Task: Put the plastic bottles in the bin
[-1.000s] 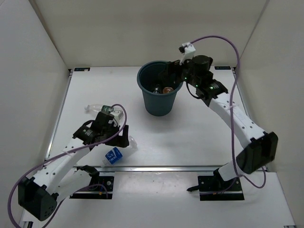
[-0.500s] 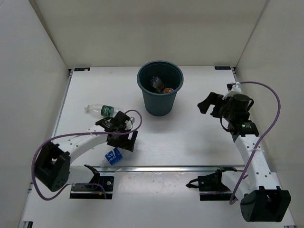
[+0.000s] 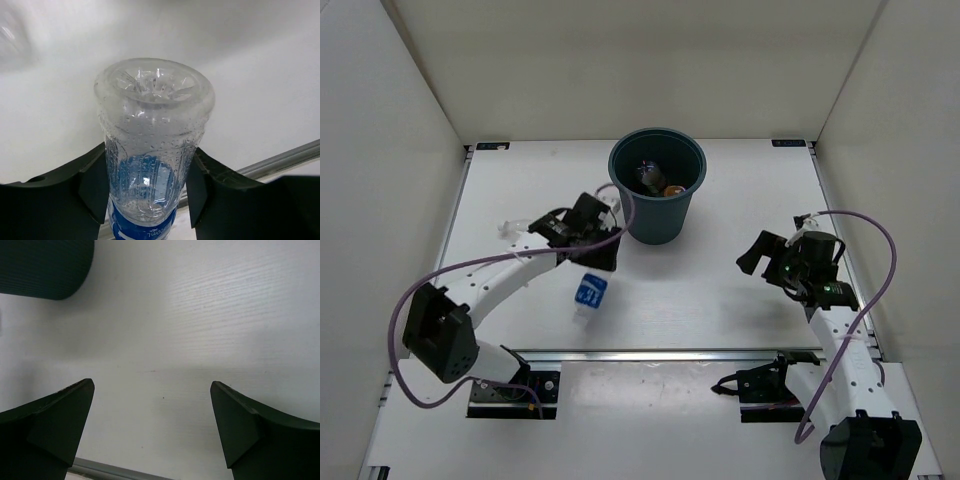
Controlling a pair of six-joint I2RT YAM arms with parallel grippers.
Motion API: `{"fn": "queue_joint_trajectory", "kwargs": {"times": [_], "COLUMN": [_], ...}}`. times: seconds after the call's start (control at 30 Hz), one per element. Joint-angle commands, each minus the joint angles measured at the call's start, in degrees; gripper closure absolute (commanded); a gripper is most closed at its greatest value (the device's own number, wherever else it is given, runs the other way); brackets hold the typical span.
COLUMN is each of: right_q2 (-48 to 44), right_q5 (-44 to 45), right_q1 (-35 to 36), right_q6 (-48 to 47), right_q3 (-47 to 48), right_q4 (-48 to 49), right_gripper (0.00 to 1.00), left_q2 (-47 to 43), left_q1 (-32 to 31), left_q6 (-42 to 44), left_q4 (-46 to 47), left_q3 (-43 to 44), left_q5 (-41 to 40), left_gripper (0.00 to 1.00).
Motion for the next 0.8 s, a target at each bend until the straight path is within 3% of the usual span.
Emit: {"fn": "queue_joint_trajectory", "kwargs": {"times": [0.0, 0.17, 0.23, 0.27, 0.33, 0.4, 0.47, 0.6, 0.7, 0.77], "right_q2": [-1.74, -3.94, -4.56, -5.08, -5.70, -5.44, -5.09, -5.00, -4.65, -4.65], "right_q5": [0.85, 0.94, 0.59, -0.11, 0.23, 0.58, 0.93, 1.20, 1.20, 1.55], "right_q1": [0.06, 0.42, 0.59, 0.50, 0.32, 0.24, 0.67, 0.15, -0.29, -0.38], "right_q6": [0.58, 0.76, 0.76, 0.93, 1.02, 1.28, 1.02, 0.68, 0.59, 0.93], "right_q3": [-0.95, -1.57, -1.74, -2.00, -2.18, -2.09, -1.13, -0.51, -0.16, -0.68], "right_q4": [-1.27, -2.23, -1.80, -1.71, -1.45, -1.62, -1.80, -1.36, -1.45, -1.36], "right_gripper": [0.01, 0.01, 0.01, 0.01, 0.01, 0.01, 0.00, 0.00, 0.01, 0.01], "left_q2": [-5.68, -3.85, -2.18, -2.00, -3.05, -3.14, -0.35, 7.56, 13.97, 16.72], "left_q1": [0.12, 0.39, 1.87, 2.49, 1.62, -0.66, 0.30, -0.93, -1.98, -2.60], "left_q6": [0.30, 5.13, 6.81, 5.50, 6.10, 6.63, 4.89, 2.86, 4.17, 5.67], "left_q4": [-0.17, -2.20, 0.85, 2.53, 16.88, 27.39, 34.42, 42.53, 46.66, 47.72], "left_q3": [13.24, 38.81, 44.98, 46.07, 41.72, 37.56, 37.20, 38.25, 41.85, 42.73], "left_q5": [-4.69, -17.22, -17.80, -18.75, -21.29, -25.35, -21.41, -21.65, -24.55, -25.35], "left_gripper": [0.51, 0.47, 0.53, 0.57, 0.37, 0.46, 0.43, 0.36, 0.39, 0.32]}}
